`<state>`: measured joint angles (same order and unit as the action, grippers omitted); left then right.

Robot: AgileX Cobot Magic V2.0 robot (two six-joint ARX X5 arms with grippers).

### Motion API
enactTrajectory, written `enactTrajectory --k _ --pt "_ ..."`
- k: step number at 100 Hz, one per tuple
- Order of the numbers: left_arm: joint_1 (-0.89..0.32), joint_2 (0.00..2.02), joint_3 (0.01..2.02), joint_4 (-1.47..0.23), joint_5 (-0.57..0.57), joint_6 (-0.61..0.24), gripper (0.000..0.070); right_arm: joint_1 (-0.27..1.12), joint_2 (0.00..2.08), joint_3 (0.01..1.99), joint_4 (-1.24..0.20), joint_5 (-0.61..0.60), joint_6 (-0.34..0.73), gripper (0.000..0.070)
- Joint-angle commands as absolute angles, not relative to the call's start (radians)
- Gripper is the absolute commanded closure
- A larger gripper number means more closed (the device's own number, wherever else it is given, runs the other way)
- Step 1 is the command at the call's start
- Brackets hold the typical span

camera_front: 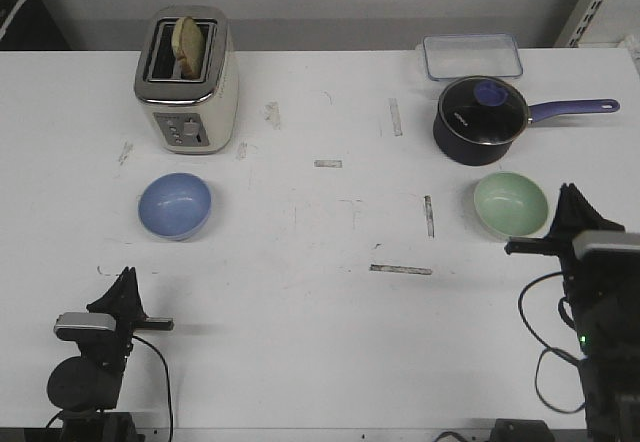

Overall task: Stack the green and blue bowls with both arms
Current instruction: 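Reach the right gripper to the pale green bowl and grasp its rim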

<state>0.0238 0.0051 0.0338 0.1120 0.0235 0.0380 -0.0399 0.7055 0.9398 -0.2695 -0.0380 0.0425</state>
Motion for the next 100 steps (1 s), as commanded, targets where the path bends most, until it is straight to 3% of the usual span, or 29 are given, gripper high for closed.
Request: enactTrajectory --k 1,21,30,62,100 --pt "0.024 0.003 0.012 0.124 0.020 0.033 0.0699 -0.042 0.803 1.015 -0.366 -0.082 0.056 0.0587" --pt "0.024 0.003 0.012 0.124 0.020 0.033 0.0699 -0.106 1.011 1.124 -0.553 -0.135 0.019 0.0340" --pt "0.024 0.003 0.012 0.124 0.020 0.033 0.0699 -0.162 1.078 1.125 -0.580 -0.139 -0.002 0.0272" --pt "0.024 0.003 0.012 0.122 0.023 0.033 0.0699 -0.354 1.305 1.125 -0.564 -0.143 -0.107 0.0264" --pt "0.024 0.003 0.012 0.121 0.026 0.033 0.0699 -0.363 1.556 1.125 -0.447 -0.199 -0.109 0.0255"
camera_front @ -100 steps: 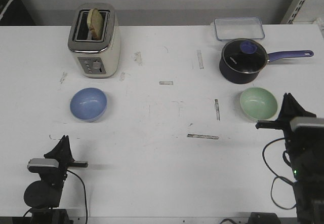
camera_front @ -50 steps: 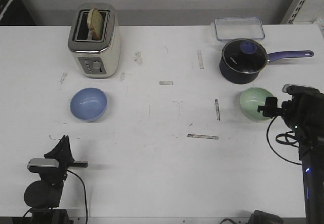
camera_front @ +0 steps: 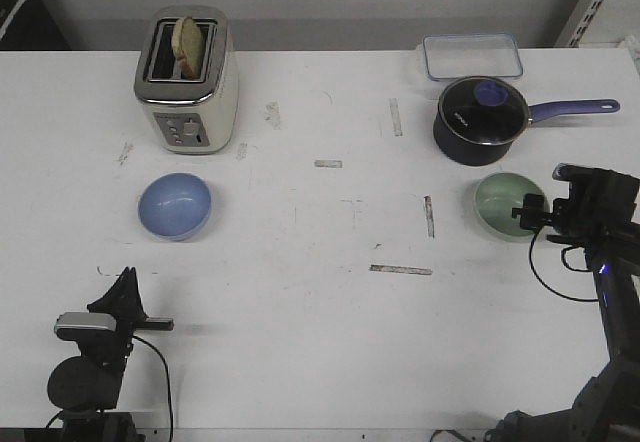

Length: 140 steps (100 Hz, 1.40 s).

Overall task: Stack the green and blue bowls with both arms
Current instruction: 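Reach the right gripper to the pale green bowl and grasp its rim, then lift the green bowl and carry it toward the table center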

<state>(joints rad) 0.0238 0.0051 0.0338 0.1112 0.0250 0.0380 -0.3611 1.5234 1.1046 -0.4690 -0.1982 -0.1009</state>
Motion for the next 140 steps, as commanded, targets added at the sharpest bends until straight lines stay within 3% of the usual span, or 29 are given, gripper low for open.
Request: enactTrajectory --k 1,8,32,40,74,103,140 --pt "0.024 0.003 0.012 0.121 0.026 0.033 0.0699 -0.363 1.559 1.125 -0.444 -0.199 -0.109 0.0256" --pt "0.024 0.003 0.012 0.121 0.026 0.033 0.0699 -0.360 1.576 1.125 -0.430 -0.199 -0.106 0.0279" --pt "0.024 0.003 0.012 0.121 0.026 0.033 0.0699 -0.360 1.592 1.125 -0.416 -0.186 -0.105 0.0623" --pt "0.024 0.003 0.012 0.121 0.026 0.033 0.0699 -0.360 1.592 1.125 -0.423 -0.183 -0.105 0.0692" --pt "0.024 0.003 0.012 0.121 0.026 0.033 0.0699 -0.360 1.575 1.141 -0.425 -0.186 -0.080 0.0695" --pt "0.024 0.003 0.012 0.122 0.026 0.033 0.0699 -0.313 1.468 1.292 -0.540 -0.302 -0.040 0.0695" --pt "0.024 0.003 0.012 0.122 0.026 0.033 0.0699 0.037 1.415 1.427 -0.710 -0.393 0.000 0.0695"
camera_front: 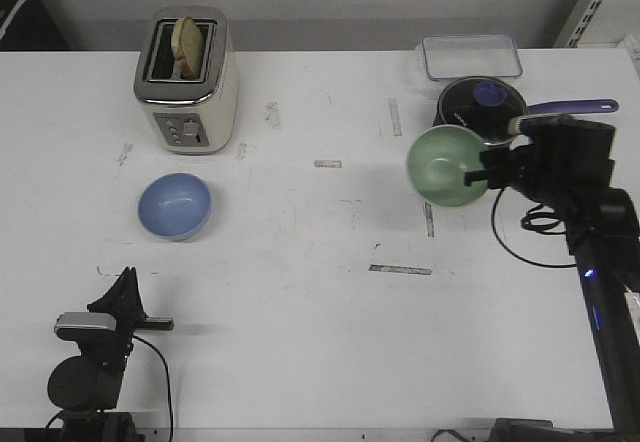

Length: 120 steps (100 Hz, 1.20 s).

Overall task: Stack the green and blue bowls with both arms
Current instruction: 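Lift the green bowl and carry it toward the table center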

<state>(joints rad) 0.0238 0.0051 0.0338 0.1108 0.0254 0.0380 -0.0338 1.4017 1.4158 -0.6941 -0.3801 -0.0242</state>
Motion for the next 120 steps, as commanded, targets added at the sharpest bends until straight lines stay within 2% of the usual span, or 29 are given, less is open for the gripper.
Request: enactTrajectory --k 1,22,36,52,70,91,107,113,120 --pt "0.024 0.003 0.012 0.122 0.026 0.033 0.0699 0.051 1.416 1.427 -0.714 -0.393 0.000 0.0695" --pt "0.024 0.003 0.012 0.121 0.026 0.033 0.0699 0.315 1.465 1.400 -0.734 -0.381 -0.009 0.0695" --pt "0.024 0.003 0.012 0.121 0.026 0.033 0.0699 0.448 1.497 1.324 -0.723 -0.318 -0.022 0.0695" --pt "0.024 0.003 0.012 0.121 0.026 0.033 0.0699 0.540 1.511 1.177 -0.605 -0.303 0.000 0.0695" --pt "0.024 0.003 0.012 0.121 0.026 0.033 0.0699 0.584 1.514 1.057 -0.509 -0.300 0.019 0.0695" --pt "0.024 0.003 0.012 0.121 0.026 0.033 0.0699 0.583 1.514 0.996 -0.463 -0.254 0.018 0.0695" --pt "0.024 0.003 0.012 0.121 0.026 0.033 0.0699 0.583 1.514 0.994 -0.465 -0.271 0.018 0.0690" --pt "0.024 0.003 0.012 0.121 0.026 0.033 0.0699 0.583 1.513 0.995 -0.465 -0.297 0.019 0.0661" --pt "0.024 0.003 0.012 0.121 0.026 0.033 0.0699 0.583 1.512 0.998 -0.465 -0.322 0.019 0.0545"
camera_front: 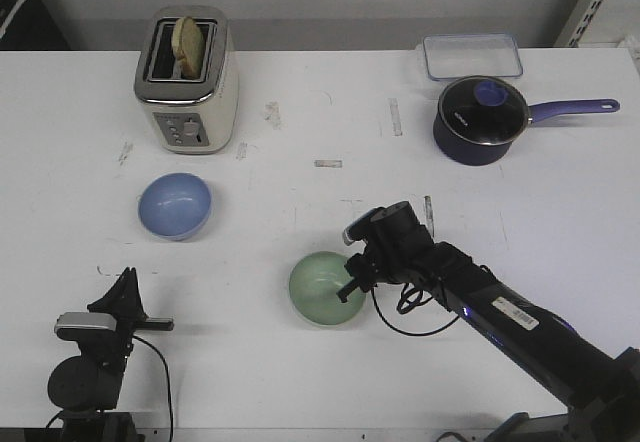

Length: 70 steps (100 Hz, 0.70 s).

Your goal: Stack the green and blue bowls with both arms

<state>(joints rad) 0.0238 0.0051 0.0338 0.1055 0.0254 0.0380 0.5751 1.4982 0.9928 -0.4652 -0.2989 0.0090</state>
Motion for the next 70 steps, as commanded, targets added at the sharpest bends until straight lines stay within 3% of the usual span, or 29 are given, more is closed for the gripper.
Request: enactTrajectory --k 1,8,15,44,48,70 --pt "0.024 0.003 0.012 0.121 0.026 0.033 0.0699 0.583 1.512 0.999 -0.466 -0.324 0.019 0.0524" --pt "0.024 0.003 0.012 0.121 0.026 0.033 0.0699 0.583 1.512 1.010 -0.474 -0.341 0.020 0.0394" --pt "0.024 0.003 0.012 0.121 0.026 0.033 0.0699 0.583 1.512 1.032 -0.485 -0.342 0.027 0.0324" --pt "0.024 0.003 0.012 0.121 0.026 0.033 0.0699 0.561 1.417 1.134 -0.513 -0.338 0.030 0.0324" --pt "0.024 0.003 0.012 0.121 0.026 0.033 0.0699 0.550 1.385 1.134 -0.507 -0.328 0.031 0.0356" --pt "0.024 0.003 0.012 0.121 0.026 0.033 0.0699 0.438 1.179 1.134 -0.523 -0.153 0.018 0.0668"
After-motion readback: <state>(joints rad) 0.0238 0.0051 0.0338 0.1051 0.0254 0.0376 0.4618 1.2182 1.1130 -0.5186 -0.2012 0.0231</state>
